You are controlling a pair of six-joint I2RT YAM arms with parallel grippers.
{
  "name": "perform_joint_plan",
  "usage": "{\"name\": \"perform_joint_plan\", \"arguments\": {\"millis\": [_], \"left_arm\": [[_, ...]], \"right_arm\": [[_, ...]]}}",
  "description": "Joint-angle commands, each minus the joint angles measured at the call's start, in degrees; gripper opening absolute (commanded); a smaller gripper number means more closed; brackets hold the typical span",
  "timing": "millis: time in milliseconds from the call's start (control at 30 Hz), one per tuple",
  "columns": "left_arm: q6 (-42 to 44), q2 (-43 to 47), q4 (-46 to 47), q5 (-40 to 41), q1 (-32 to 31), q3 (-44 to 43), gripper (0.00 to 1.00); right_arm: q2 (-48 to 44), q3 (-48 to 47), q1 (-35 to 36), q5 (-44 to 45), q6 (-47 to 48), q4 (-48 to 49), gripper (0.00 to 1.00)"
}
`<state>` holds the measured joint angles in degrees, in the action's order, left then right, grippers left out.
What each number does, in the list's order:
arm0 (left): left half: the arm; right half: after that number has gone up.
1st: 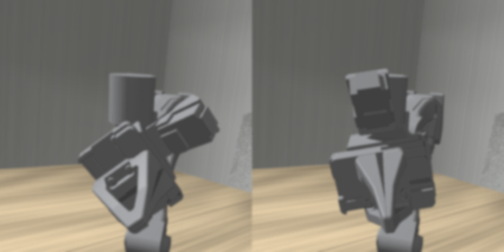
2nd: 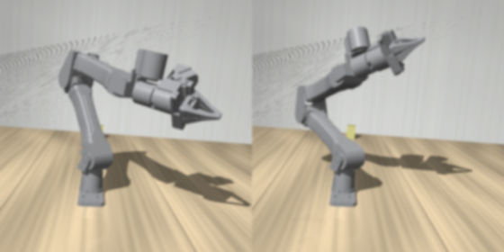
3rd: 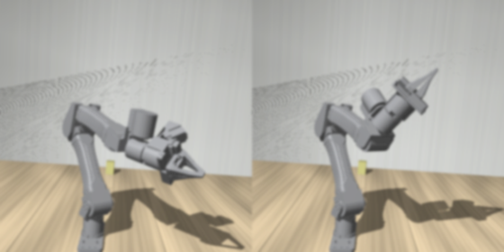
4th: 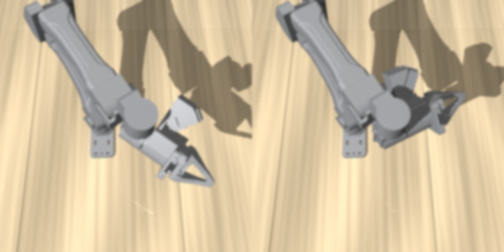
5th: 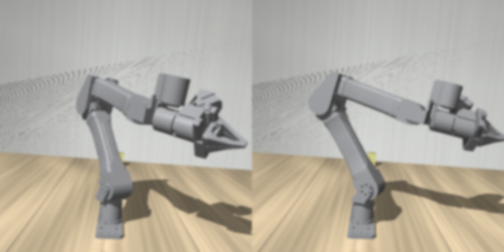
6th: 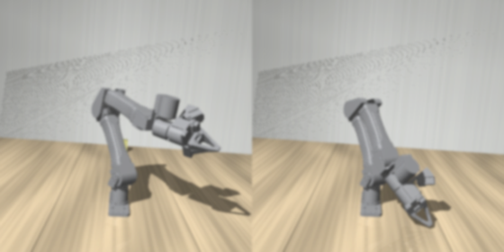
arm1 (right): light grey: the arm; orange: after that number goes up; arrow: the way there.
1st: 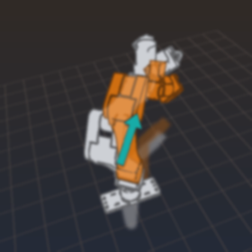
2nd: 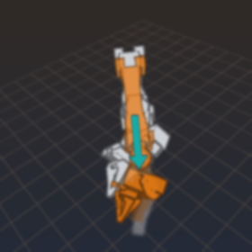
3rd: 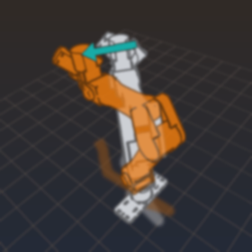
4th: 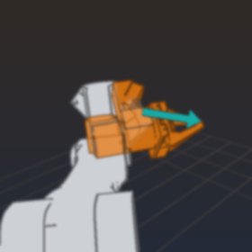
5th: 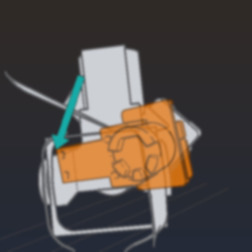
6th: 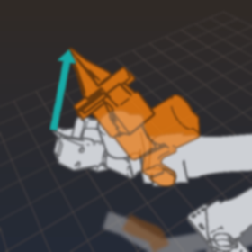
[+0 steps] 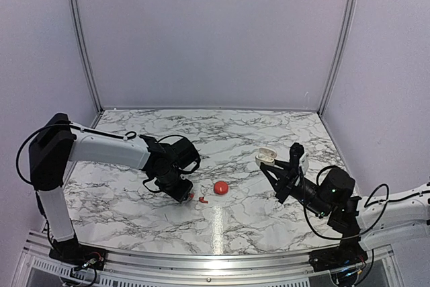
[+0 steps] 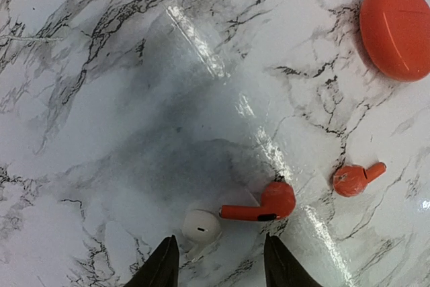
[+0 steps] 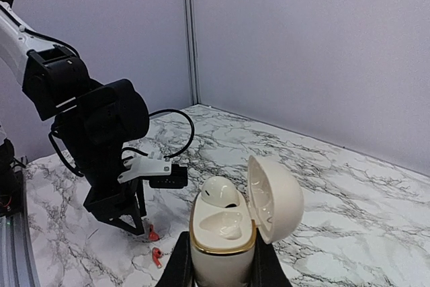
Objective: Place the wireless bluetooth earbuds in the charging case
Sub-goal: Adjust the right earbud at the center of the board, then pick up the right earbud from the center of the board.
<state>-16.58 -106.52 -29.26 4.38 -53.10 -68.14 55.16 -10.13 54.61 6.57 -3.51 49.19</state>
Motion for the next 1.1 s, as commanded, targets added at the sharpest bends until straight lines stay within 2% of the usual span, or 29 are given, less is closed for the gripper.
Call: {"name": "perform_joint_plan", "arguments": {"millis": [0, 233, 800, 1067], "left_arm": [[3.15, -2.93, -8.61, -0.84, 0.72, -3.43, 0.44], [4.17, -6.14, -10.34, 0.68, 1.34, -7.06, 0.4], [9.09, -12.91, -16.55, -1.18, 3.2, -14.58, 0.3], [11.21, -14.71, -18.01, -0.42, 3.57, -16.15, 0.38]], "right_arm": [[-0.97, -0.94, -0.47, 0.28, 0.52, 0.03, 0.0], [-1.62, -0.6, -0.47, 0.37, 0.61, -0.35, 0.0], [-2.6, 0.46, -0.47, 1.22, 0.78, -0.06, 0.0], [-2.64, 0.81, -0.47, 1.19, 0.46, 0.25, 0.0]]}}
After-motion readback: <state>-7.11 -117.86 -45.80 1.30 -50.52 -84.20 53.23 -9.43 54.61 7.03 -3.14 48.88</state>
